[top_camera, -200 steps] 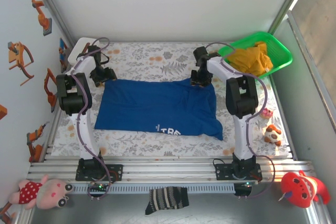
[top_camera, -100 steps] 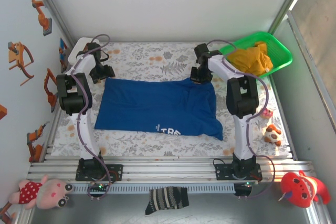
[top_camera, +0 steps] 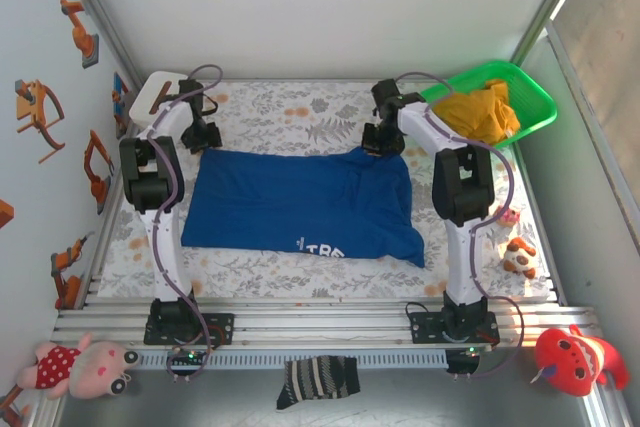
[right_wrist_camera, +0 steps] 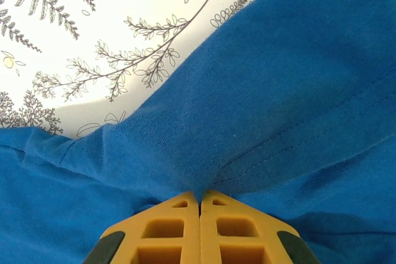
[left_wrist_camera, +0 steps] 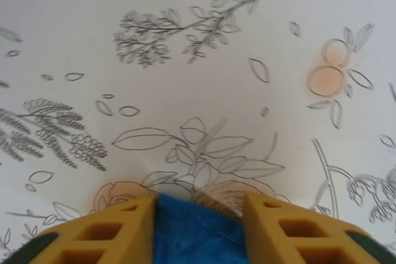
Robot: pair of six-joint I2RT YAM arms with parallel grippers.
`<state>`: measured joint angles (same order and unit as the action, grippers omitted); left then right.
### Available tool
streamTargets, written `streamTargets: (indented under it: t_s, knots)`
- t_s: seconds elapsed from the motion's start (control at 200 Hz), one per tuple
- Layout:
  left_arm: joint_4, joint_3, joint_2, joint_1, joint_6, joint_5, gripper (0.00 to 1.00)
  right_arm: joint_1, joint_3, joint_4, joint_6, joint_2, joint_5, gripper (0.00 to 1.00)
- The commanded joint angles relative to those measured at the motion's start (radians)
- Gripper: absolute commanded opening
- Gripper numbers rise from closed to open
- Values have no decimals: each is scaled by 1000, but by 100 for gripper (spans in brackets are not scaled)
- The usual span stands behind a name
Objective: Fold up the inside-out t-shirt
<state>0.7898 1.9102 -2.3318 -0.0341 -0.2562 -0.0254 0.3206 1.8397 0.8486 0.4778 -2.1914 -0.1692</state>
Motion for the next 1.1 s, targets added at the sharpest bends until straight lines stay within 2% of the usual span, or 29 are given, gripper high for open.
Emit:
streamTargets:
  t_s: [0.0, 0.03, 0.29, 0.501, 0.806, 1.092]
  knots:
    - [35, 34, -16, -3, 7, 37, 9, -15, 37, 32, 4, 56, -16, 0]
    - [36, 35, -8, -3, 3, 42, 0, -17, 42, 36, 4, 62, -19, 0]
    - [32, 27, 124, 0, -34, 66, 0, -34, 75, 77, 1, 149, -30, 0]
    - [16, -12, 209, 5, -55, 103, 0, -34, 30, 81, 18, 242, -47, 0]
    - [-42, -151, 310, 28, -104, 146, 0, -16, -100, 67, 55, 402, -65, 0]
    - [-50, -246, 345, 77, -168, 192, 0, 80, -298, 43, 137, 556, -8, 0]
